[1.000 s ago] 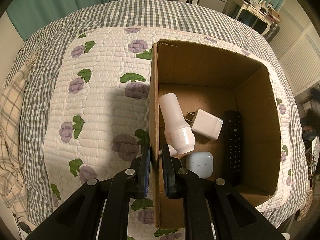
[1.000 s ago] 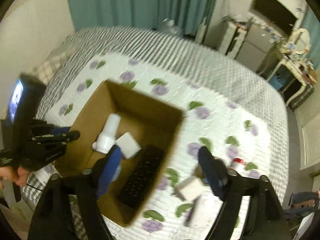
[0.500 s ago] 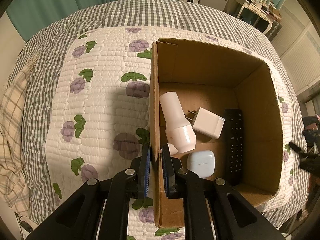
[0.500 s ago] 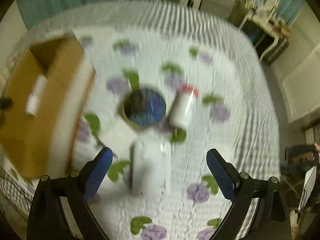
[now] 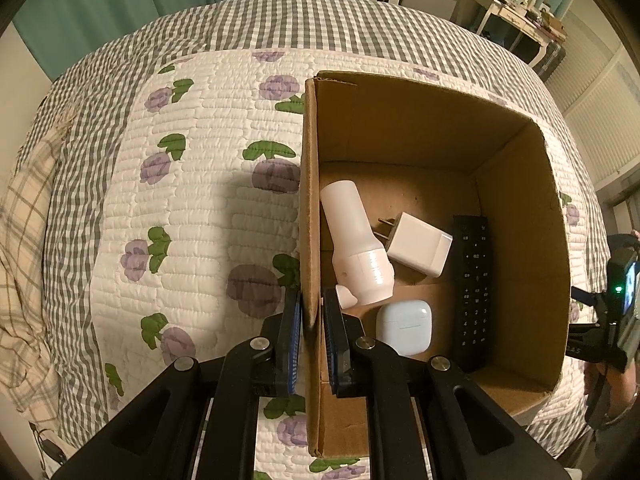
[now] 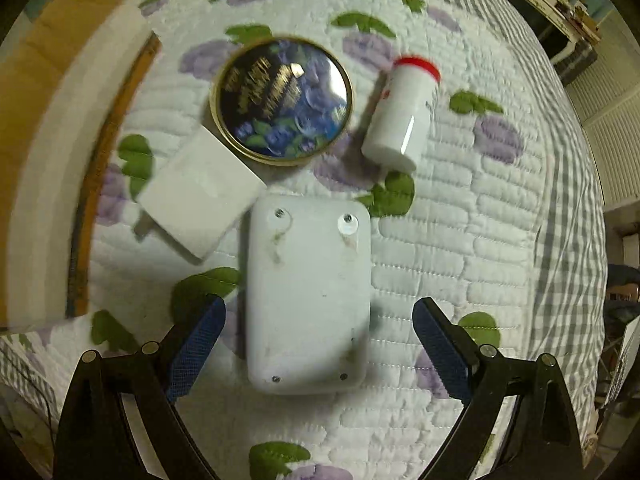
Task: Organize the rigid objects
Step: 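Grasp the white rectangular device with the right tool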
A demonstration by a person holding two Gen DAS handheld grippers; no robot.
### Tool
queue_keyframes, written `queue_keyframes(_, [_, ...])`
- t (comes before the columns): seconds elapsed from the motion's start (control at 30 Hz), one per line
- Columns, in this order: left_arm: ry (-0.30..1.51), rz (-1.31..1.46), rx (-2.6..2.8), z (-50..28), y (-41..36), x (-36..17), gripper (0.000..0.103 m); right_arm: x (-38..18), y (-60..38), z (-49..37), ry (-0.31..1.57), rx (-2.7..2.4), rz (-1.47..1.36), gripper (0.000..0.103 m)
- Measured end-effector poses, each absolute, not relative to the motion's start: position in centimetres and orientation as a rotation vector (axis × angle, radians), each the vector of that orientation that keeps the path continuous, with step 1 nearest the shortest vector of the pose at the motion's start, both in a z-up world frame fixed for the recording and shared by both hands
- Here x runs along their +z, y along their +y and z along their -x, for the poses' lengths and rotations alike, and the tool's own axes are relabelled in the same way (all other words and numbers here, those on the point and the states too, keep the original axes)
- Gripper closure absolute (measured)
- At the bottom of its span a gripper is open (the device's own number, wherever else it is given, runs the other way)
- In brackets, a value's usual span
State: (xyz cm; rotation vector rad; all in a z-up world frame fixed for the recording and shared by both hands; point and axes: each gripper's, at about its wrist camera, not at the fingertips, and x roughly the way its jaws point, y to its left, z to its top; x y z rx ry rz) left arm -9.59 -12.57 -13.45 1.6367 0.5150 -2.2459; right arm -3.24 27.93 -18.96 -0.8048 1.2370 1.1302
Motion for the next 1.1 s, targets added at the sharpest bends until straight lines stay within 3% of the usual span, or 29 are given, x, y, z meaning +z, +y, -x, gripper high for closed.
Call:
queue_keyframes(0.3, [0.509, -1.641, -2.246, 9.6, -12.5, -13.6, 0.093, -20.1, 28.7, 3.1, 1.257, 1.151, 0.811, 0.038])
queue_keyframes(0.7, [0.514, -1.643, -2.241, 9.7, -12.5, -13.7, 0.093, -16.4, 26.0, 1.7, 1.171, 1.173, 0.773, 0.038])
queue_keyframes(0.87, [0.514, -1.643, -2.241, 9.6, -12.5, -13.7, 0.093, -11.4, 26.2, 1.4, 1.133, 1.178, 0.748, 0.038])
queue_keyframes(1.1, [0.505, -1.645, -2.239, 9.6, -12.5, -13.7, 0.093, -0.1, 30.9, 3.9, 0.981, 1.292, 0.657, 0.038])
